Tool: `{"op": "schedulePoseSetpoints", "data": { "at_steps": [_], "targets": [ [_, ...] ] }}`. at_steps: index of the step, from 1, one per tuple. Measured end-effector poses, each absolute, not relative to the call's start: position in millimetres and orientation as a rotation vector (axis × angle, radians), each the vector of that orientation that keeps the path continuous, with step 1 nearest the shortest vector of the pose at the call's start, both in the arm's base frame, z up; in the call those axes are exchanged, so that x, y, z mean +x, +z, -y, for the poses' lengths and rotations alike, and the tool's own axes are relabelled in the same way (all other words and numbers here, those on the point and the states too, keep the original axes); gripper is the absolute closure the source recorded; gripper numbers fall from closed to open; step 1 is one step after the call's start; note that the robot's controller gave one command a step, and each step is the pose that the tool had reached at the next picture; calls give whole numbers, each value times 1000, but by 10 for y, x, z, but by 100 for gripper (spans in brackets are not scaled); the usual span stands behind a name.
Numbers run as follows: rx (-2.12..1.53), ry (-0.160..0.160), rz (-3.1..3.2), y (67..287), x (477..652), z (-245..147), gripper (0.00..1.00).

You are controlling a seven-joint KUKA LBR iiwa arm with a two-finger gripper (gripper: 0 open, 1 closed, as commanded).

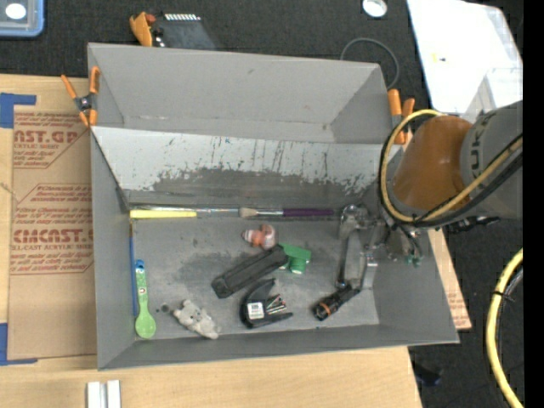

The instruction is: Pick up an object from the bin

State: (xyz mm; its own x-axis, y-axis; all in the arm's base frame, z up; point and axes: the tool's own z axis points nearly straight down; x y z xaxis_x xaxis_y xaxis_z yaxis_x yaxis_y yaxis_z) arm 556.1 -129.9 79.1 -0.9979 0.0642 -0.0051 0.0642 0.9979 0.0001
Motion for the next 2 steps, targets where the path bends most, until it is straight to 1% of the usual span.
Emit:
{"op": "schedulePoseSetpoints", "data": {
  "at_steps": [1, 2],
  "targets": [
    [175, -3, -3122, 704, 5694, 1101, 0],
    [129, -4, -3130, 702, 5549, 868, 0]
  ]
}}
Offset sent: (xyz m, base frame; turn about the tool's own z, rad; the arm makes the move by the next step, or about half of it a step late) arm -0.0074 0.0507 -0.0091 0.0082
